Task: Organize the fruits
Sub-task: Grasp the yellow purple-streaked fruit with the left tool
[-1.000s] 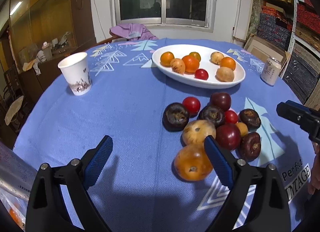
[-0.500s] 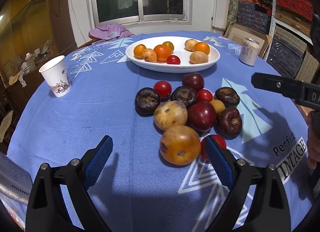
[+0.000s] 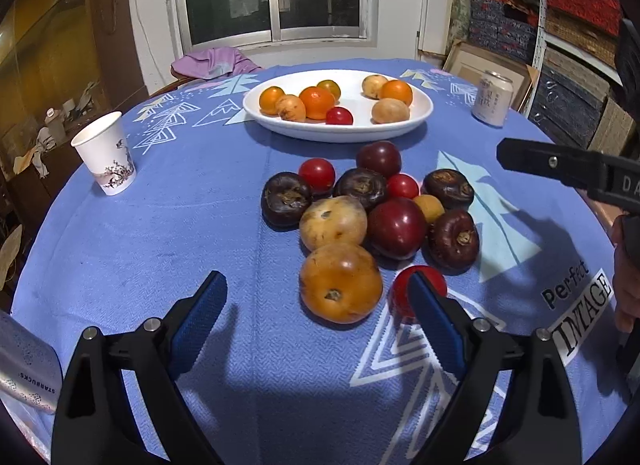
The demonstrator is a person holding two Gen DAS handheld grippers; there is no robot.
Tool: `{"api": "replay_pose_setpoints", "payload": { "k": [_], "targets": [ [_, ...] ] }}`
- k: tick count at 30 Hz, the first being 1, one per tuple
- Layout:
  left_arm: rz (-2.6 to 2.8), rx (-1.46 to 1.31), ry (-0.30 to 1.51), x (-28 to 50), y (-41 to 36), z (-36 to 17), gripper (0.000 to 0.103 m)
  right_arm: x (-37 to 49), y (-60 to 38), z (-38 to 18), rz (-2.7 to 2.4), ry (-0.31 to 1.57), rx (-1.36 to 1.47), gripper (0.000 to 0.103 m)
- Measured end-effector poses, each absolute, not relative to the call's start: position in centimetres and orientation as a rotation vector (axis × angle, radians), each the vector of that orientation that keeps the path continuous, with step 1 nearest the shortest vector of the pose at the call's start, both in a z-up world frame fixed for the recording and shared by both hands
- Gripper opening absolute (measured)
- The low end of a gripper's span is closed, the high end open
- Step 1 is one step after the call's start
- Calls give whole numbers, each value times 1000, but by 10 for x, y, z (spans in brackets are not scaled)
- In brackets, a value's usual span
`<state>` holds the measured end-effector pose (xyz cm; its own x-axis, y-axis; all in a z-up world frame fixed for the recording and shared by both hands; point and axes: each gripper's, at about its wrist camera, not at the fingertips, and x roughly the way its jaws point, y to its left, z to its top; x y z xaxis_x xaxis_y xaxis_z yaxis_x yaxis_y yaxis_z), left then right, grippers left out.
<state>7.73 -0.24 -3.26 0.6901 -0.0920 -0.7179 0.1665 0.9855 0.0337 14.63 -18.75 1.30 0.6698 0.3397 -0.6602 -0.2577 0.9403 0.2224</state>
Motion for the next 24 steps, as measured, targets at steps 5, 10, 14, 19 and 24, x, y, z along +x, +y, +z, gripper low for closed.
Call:
{"api": "replay_pose_setpoints", "payload": {
  "k": [5,10,14,19,24],
  "targets": [
    [-142,25,836,88,10,-37,81,146,-187,13,340,768,111,76],
    [-171,15,816,83,13,-33,65,146,-187,13,339,769,115,76],
    [-125,11,781,70,29,-25,65,147,-192,13,335,773,140,76],
    [-81,-85,785,55,61,-27,64,146,-194,15,347,770,155,76],
    [-110,-36,791,55,49,-28,64,147,-189,12,346,782,133,76]
  ]
}}
